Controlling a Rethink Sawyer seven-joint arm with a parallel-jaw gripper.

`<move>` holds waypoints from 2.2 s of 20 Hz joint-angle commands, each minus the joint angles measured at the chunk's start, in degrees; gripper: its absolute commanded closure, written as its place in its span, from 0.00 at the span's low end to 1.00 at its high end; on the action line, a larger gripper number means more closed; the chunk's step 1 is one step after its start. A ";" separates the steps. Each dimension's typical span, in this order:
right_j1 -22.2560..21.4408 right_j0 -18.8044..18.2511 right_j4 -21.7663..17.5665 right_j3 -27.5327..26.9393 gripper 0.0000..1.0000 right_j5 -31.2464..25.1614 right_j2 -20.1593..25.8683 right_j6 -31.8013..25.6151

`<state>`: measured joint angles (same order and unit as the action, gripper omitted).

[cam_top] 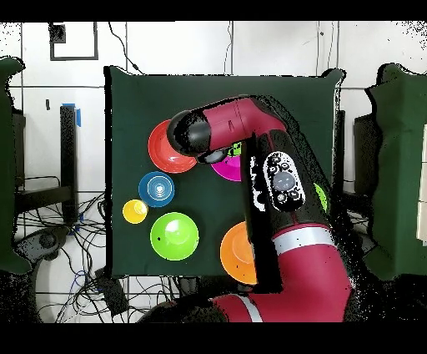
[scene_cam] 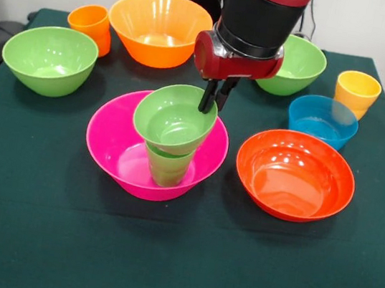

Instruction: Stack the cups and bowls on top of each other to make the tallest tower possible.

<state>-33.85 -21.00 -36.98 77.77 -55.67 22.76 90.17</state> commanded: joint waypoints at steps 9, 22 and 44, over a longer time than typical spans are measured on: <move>2.78 -0.68 -4.62 1.71 1.00 3.73 3.18 -13.03; 2.75 -0.67 -5.32 1.62 1.00 4.18 2.97 -13.34; 3.49 -1.16 -5.54 0.40 1.00 3.60 3.30 -14.94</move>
<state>-33.81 -21.14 -36.98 77.77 -55.67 22.77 90.17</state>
